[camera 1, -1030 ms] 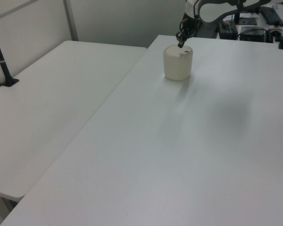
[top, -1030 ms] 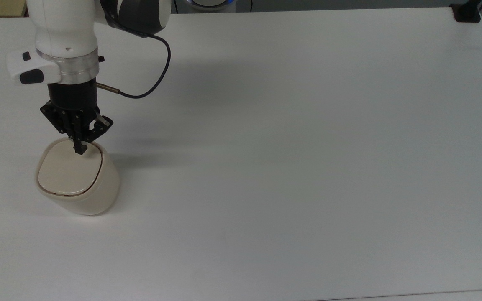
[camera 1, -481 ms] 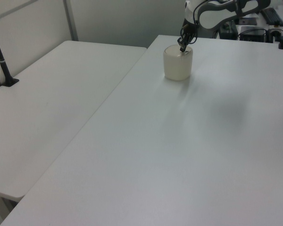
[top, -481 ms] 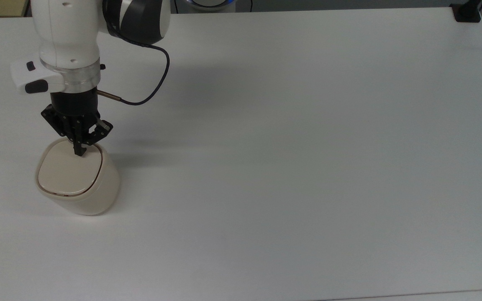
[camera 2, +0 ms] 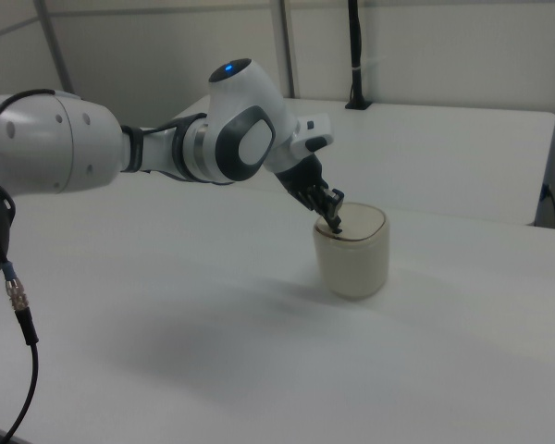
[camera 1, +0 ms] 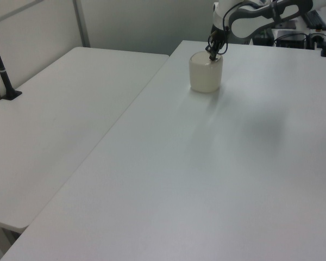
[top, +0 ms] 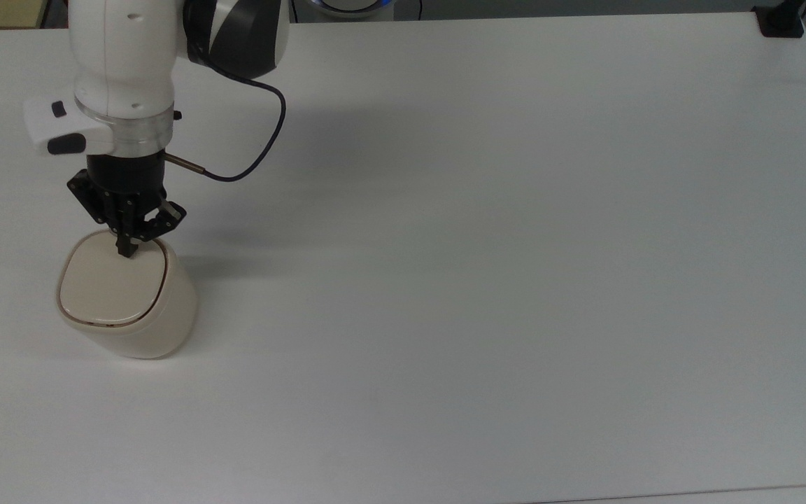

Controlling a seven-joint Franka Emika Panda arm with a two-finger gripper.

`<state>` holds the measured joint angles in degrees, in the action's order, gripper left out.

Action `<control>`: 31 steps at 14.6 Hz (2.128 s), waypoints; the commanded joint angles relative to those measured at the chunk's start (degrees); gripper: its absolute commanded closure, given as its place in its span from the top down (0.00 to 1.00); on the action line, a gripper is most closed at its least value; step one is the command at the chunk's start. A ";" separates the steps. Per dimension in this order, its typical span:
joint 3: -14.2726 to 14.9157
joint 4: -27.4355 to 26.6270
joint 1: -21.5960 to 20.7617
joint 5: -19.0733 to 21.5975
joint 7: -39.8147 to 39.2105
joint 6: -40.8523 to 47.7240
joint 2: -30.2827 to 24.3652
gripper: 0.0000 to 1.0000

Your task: Open the trash bin

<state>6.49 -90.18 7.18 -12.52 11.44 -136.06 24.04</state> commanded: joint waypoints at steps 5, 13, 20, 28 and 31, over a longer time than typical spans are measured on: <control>-2.52 -1.40 -1.11 3.81 6.67 9.64 -12.77 0.00; -8.06 -2.27 -1.98 10.49 7.29 28.80 -21.92 0.02; -8.24 -5.62 -6.91 15.50 0.30 35.41 -25.54 1.00; -8.07 -4.30 -7.88 14.81 -11.96 35.51 -24.84 1.00; -8.07 -4.39 -7.70 14.81 -12.23 35.86 -24.75 1.00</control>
<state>-2.13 -94.04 -0.29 1.76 1.10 -101.65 0.23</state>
